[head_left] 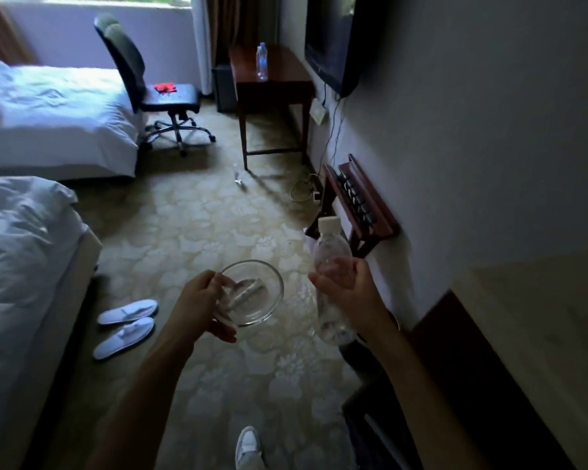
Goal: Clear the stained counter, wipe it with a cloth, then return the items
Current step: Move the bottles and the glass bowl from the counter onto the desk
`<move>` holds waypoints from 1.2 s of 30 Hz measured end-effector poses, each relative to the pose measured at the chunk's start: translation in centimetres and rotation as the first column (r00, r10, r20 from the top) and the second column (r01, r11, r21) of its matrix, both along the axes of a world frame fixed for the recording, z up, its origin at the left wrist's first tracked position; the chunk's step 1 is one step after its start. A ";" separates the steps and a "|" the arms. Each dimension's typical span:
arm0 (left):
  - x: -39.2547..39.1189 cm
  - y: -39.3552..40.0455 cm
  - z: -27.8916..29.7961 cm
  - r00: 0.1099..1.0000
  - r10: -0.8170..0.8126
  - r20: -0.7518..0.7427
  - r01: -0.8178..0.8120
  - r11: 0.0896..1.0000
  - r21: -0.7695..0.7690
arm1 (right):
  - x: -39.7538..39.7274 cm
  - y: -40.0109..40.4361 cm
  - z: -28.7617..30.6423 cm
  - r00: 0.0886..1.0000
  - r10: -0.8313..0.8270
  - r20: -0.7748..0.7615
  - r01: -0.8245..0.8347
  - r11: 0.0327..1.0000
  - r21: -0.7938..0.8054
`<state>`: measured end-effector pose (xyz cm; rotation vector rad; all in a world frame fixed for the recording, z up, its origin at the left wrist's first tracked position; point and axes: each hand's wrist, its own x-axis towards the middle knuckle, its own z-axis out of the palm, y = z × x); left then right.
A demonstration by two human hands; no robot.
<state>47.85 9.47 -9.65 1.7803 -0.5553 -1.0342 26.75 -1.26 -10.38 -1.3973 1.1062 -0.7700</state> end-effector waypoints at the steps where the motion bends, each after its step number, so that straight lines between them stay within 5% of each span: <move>1: 2.0 -1.0 -0.4 1.000 0.009 -0.003 -0.009 1.000 0.012 | 1.6 -1.3 -0.8 1.000 0.003 -0.002 -0.003 1.000 0.020; 18: 30.5 -21.0 -5.0 0.988 0.155 0.003 -0.155 0.985 0.080 | 30.4 -24.4 -5.3 0.996 0.086 -0.008 -0.085 0.991 0.101; 29: 53.1 -39.8 -1.2 0.936 0.332 0.116 -0.338 0.940 0.039 | 57.4 -47.6 -2.6 0.953 0.298 0.049 -0.300 0.953 0.048; 36: 68.8 -50.1 -5.9 0.929 0.363 0.069 -0.369 0.921 0.126 | 72.8 -57.5 -7.5 0.946 0.325 0.008 -0.323 0.936 0.137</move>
